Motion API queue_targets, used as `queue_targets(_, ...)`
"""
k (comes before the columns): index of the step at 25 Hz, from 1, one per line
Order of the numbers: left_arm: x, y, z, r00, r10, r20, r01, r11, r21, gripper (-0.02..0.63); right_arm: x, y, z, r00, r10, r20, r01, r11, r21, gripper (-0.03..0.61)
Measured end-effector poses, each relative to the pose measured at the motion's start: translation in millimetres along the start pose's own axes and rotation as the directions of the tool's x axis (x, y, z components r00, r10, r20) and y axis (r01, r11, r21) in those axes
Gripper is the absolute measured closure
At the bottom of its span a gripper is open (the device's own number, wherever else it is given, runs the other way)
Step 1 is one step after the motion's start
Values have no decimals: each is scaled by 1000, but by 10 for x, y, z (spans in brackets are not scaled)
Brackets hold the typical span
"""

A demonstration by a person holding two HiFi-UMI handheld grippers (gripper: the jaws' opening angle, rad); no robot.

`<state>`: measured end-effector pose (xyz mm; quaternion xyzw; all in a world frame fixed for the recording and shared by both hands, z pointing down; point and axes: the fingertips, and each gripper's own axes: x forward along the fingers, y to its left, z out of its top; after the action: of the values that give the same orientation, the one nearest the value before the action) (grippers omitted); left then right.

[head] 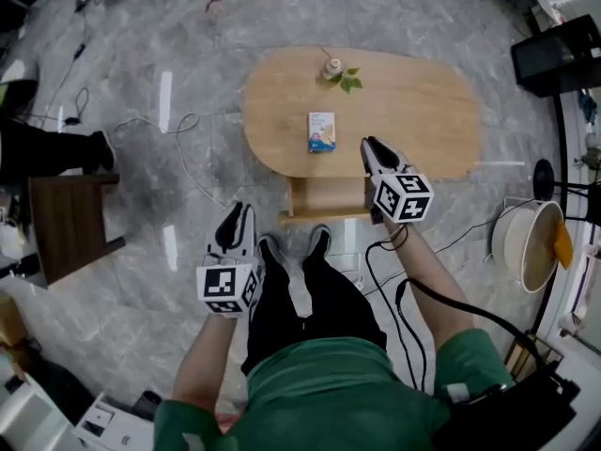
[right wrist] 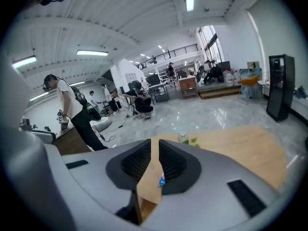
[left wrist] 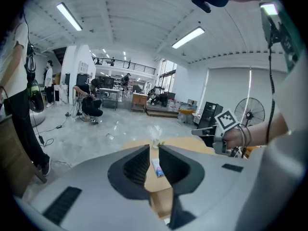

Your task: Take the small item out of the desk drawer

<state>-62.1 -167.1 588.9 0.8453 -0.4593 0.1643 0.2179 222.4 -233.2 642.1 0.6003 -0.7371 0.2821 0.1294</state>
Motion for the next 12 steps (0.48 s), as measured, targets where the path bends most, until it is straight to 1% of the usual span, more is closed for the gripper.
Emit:
queue_targets(4,-81,24,431,998,11,62,-12,1000,20,543,-412,397,515,994,21,110,-15,998,-61,512)
queue_targets(7,-239,-50,741,995,7,102,-12,999,44,543,-758,646,808,985,34,168,-20,996,-83,514)
queue_targets(12,-552,-129,1324,981,3,196,-22,995,94,543,-1298,1028,1322,961,53,272,-22,993,-116,520)
